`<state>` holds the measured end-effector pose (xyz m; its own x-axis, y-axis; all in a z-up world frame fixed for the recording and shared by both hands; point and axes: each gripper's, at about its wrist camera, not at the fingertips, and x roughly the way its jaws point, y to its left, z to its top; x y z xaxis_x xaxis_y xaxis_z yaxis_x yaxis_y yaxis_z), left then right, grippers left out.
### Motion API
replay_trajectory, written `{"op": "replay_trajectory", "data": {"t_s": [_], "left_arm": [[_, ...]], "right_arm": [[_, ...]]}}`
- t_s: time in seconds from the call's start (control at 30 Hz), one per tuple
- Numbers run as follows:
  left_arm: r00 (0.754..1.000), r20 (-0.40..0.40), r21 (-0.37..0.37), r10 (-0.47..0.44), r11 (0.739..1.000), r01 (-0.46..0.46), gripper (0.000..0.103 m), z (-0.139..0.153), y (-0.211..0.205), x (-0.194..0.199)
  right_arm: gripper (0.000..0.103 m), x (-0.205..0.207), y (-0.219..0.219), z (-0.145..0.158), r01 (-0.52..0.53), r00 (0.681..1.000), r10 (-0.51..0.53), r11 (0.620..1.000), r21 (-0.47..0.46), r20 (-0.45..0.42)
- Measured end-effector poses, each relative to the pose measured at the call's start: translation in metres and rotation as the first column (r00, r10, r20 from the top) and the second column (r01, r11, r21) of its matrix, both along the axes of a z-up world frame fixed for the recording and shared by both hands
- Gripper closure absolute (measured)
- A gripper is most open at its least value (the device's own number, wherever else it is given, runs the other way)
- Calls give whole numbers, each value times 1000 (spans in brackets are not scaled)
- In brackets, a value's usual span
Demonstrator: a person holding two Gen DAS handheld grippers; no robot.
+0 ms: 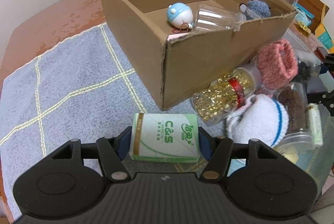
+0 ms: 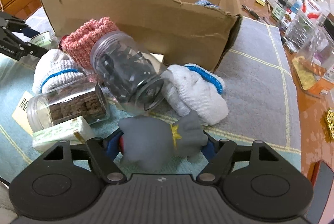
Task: Organize objects
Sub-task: 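Grasp the grey rubber toy with the right tool while the left tool lifts the tissue pack, then drop the tissue pack and grey toy into the box, opening both tools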
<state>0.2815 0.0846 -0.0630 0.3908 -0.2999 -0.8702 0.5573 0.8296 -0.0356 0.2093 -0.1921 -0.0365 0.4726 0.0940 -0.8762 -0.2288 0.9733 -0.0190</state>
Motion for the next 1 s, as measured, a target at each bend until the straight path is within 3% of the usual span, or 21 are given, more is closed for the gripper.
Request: {"op": "replay_trajectory", "data": {"t_s": [0.47, 0.67, 1.0], "left_arm": [[1000, 11, -18, 17, 1000, -17, 39, 58, -13, -31], [998, 66, -52, -17, 998, 21, 39, 92, -27, -35], [984, 175, -106, -13, 994, 32, 39, 133, -46, -7]], "right_arm": [[24, -6, -13, 47, 41, 999, -41, 999, -18, 12], [24, -1, -11, 73, 28, 998, -27, 1000, -12, 53], [24, 18, 6, 114, -58, 987, 58, 998, -6, 152]]}}
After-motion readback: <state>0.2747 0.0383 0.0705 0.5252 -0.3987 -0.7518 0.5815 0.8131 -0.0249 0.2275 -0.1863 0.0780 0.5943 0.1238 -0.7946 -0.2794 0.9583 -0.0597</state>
